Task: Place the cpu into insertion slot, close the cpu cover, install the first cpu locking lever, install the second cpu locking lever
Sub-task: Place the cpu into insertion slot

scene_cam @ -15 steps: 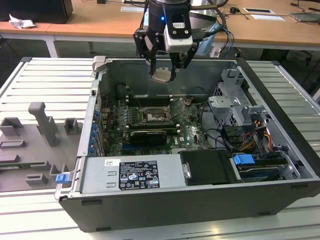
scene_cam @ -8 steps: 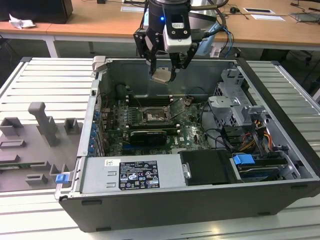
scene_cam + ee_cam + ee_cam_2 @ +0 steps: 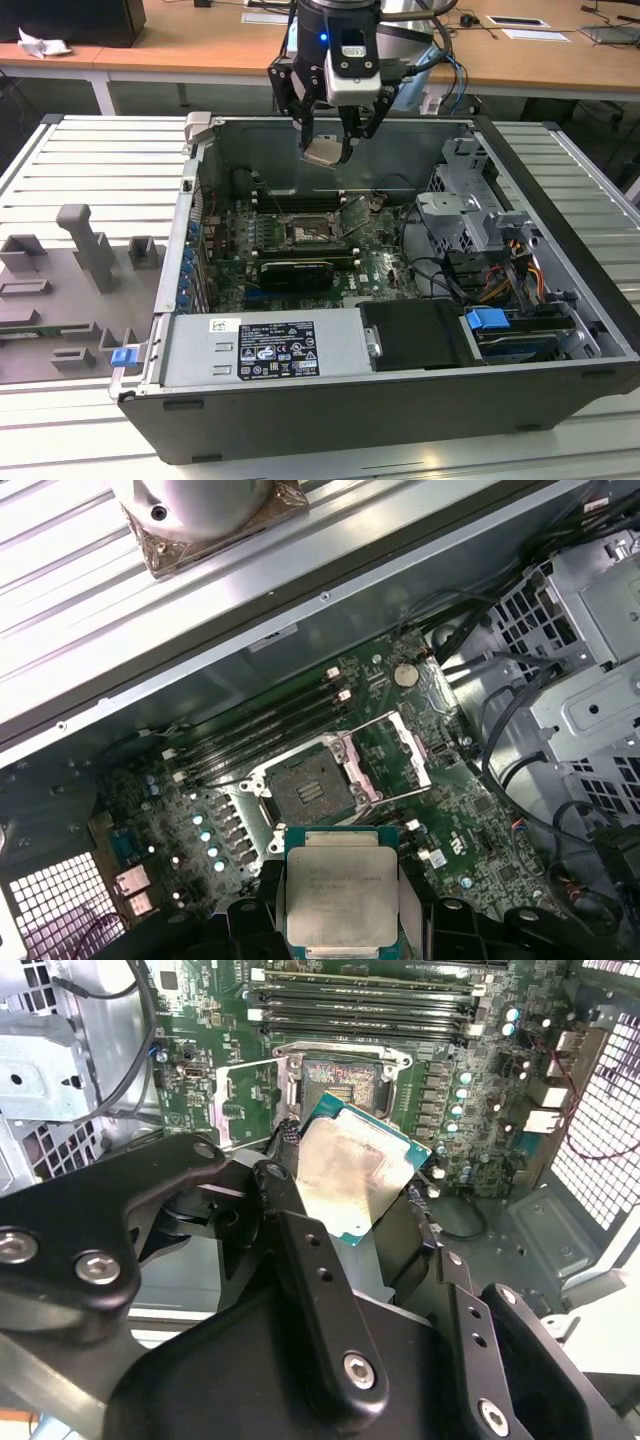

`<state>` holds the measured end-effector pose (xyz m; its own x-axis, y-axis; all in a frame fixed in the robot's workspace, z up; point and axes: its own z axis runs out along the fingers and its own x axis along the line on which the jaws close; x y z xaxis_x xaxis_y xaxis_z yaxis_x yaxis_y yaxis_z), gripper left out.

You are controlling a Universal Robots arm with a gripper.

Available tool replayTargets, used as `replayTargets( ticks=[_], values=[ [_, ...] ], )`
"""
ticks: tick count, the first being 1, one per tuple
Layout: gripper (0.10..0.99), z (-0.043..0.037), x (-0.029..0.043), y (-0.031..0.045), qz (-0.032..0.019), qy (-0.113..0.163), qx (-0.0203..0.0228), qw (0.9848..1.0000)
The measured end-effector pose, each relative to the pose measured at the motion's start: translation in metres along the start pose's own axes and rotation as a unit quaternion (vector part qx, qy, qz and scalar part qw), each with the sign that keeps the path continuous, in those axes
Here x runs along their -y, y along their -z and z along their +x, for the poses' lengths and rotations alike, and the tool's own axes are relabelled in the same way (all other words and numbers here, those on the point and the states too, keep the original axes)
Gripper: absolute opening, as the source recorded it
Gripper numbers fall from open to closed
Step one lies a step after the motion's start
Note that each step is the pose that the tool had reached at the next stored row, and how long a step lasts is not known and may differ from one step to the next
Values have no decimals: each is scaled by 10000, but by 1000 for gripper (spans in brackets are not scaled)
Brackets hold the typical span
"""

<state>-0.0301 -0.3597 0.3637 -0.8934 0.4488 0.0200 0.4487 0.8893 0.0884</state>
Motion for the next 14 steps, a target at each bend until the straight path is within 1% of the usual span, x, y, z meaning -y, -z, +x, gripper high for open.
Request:
replayTargets(
  ticks=[4,7,8,9,11,13,14],
  values=[
    [537,0,1,-4,0,-162,17,9999],
    [537,0,1,-5,-1,-330,32,9995],
    [537,0,1,-6,-2,-389,37,9992],
    [537,0,1,-6,-5,-519,48,9986],
    [537,0,1,-8,-7,-602,56,9982],
    [537,0,1,-12,-10,-720,66,9974],
    [537,0,1,-14,-10,-736,67,9973]
  ],
)
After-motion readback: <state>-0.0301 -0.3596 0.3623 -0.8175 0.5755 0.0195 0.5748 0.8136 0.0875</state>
